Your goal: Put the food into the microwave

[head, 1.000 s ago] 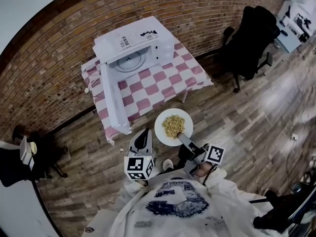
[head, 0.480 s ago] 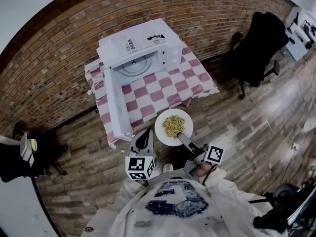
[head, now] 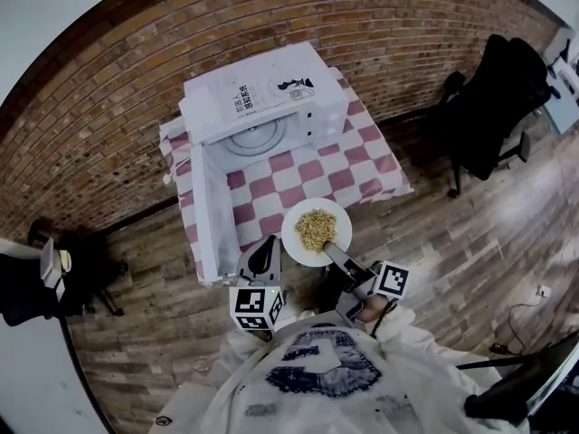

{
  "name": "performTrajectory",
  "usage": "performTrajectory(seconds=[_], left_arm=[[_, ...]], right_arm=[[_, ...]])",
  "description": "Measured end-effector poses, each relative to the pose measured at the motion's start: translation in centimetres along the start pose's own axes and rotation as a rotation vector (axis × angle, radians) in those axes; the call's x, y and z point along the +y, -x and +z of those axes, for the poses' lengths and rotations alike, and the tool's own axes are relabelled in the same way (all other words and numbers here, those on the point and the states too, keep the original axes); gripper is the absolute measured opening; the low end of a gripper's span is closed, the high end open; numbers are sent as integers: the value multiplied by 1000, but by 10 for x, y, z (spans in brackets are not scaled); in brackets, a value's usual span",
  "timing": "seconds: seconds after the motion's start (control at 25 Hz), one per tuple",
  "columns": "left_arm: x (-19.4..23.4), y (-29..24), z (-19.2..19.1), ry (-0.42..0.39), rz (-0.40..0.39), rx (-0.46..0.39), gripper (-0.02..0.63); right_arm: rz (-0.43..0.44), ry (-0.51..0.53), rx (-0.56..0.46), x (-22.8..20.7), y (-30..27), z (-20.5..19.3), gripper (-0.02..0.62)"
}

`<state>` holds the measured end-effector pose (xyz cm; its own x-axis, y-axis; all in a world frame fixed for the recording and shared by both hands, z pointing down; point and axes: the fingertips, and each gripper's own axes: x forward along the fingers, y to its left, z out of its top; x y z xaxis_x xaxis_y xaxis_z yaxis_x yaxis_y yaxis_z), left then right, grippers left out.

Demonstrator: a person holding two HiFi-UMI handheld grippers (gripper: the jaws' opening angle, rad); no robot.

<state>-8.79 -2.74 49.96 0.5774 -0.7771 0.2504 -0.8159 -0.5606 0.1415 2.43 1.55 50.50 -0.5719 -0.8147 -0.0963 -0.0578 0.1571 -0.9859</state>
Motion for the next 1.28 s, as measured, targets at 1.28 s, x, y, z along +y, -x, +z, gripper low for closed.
performTrajectory(seconds=[1.28], left_arm=[[-2, -151, 51, 3, 260, 33, 8]], right_arm=[[32, -104, 260, -42, -77, 158, 75]])
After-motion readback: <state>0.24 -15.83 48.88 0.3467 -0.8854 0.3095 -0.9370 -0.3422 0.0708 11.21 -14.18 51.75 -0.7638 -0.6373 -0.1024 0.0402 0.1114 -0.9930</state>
